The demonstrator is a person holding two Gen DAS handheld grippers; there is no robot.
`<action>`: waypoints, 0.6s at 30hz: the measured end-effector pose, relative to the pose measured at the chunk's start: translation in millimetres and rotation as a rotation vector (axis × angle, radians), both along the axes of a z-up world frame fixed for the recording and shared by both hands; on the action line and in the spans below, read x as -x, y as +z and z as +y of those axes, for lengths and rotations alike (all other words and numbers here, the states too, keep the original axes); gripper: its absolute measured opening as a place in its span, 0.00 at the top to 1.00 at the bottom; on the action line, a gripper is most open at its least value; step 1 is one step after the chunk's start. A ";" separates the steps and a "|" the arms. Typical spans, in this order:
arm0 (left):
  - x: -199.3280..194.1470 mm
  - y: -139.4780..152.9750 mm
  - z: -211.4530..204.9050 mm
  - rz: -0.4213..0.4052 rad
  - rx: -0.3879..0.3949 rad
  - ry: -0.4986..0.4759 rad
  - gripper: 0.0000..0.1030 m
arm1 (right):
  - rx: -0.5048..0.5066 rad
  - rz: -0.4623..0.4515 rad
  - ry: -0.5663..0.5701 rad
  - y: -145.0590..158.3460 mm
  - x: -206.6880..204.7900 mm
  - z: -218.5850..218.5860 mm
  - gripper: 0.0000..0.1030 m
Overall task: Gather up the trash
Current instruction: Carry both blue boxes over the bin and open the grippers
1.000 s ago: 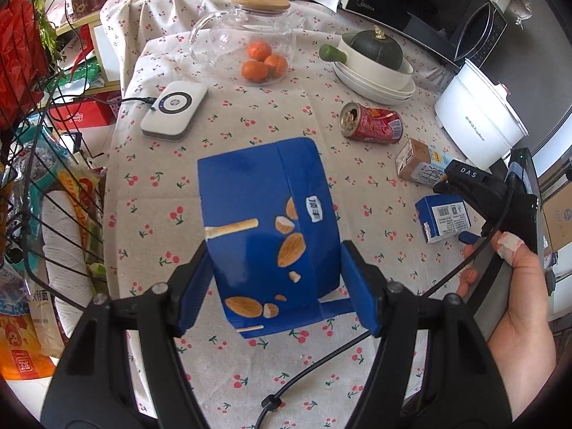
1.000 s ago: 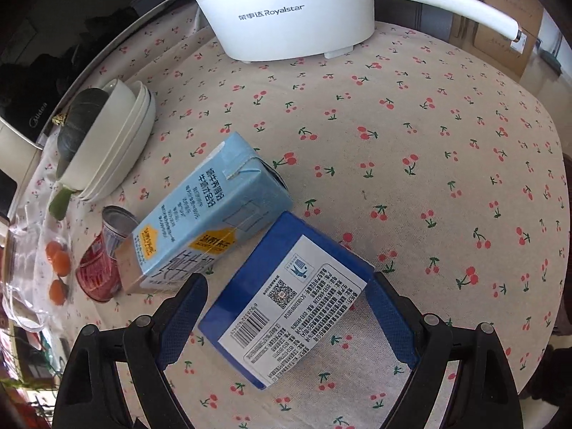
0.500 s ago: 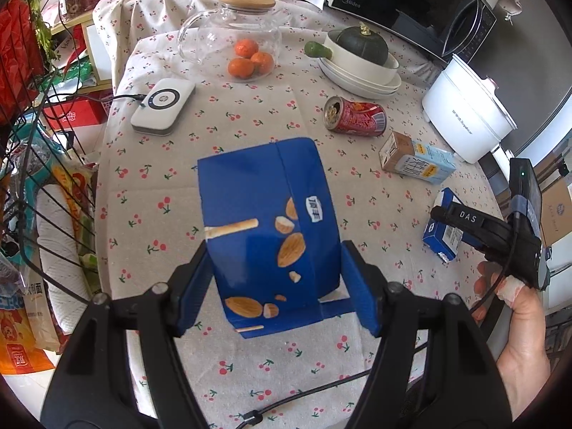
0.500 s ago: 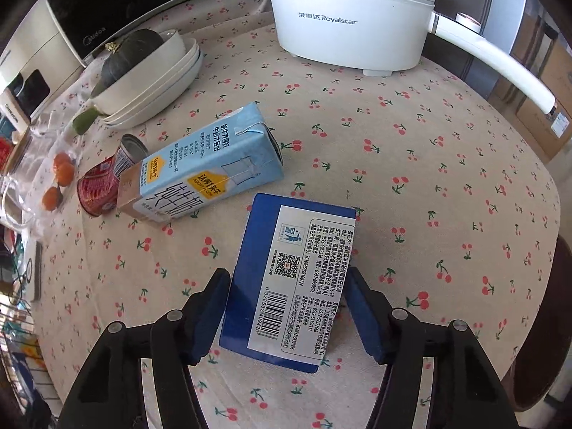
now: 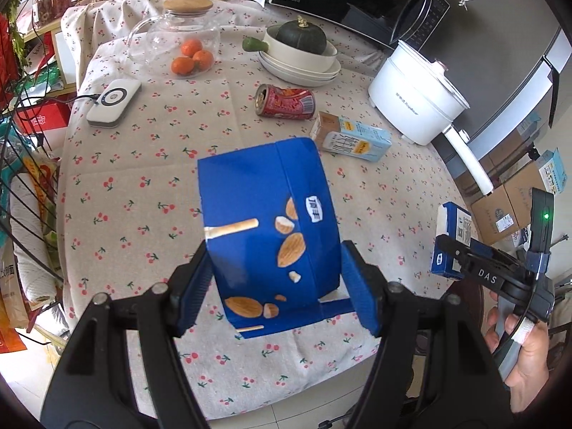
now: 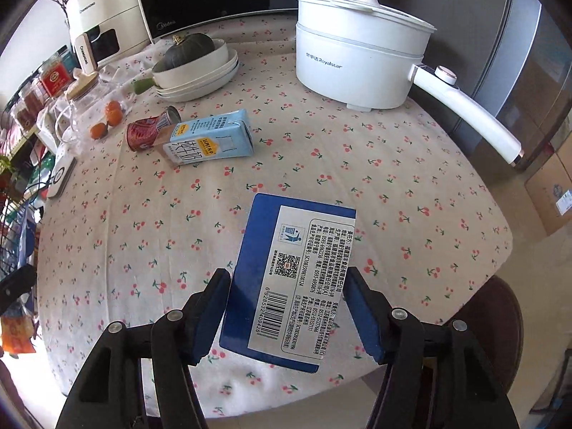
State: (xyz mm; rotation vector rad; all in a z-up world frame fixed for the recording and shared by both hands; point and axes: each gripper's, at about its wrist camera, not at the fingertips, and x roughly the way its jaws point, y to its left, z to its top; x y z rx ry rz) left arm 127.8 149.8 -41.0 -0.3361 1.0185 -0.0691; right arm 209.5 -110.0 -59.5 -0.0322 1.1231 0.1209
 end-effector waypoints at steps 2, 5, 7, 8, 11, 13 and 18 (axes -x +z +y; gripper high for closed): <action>1.9 0.9 -12.4 -0.004 -0.006 -0.021 0.32 | -0.007 -0.013 0.008 5.7 10.7 -12.9 0.36; 5.0 1.0 -31.5 -0.009 -0.019 -0.058 0.32 | -0.024 -0.029 0.006 11.8 27.6 -34.6 0.36; 7.4 0.7 -42.4 -0.013 -0.028 -0.081 0.31 | -0.035 -0.037 -0.003 13.6 37.6 -49.5 0.36; 8.4 0.7 -47.0 -0.015 -0.030 -0.088 0.31 | -0.039 -0.040 -0.007 14.3 42.0 -56.6 0.36; 11.2 -0.6 -60.3 -0.019 -0.033 -0.110 0.31 | -0.054 -0.044 -0.028 13.1 54.0 -78.8 0.36; 12.2 -1.6 -69.8 -0.021 -0.041 -0.127 0.31 | -0.070 -0.032 -0.052 11.4 59.5 -92.8 0.36; 11.4 -4.5 -97.5 -0.030 -0.075 -0.183 0.32 | -0.125 -0.049 -0.065 22.5 73.0 -119.0 0.36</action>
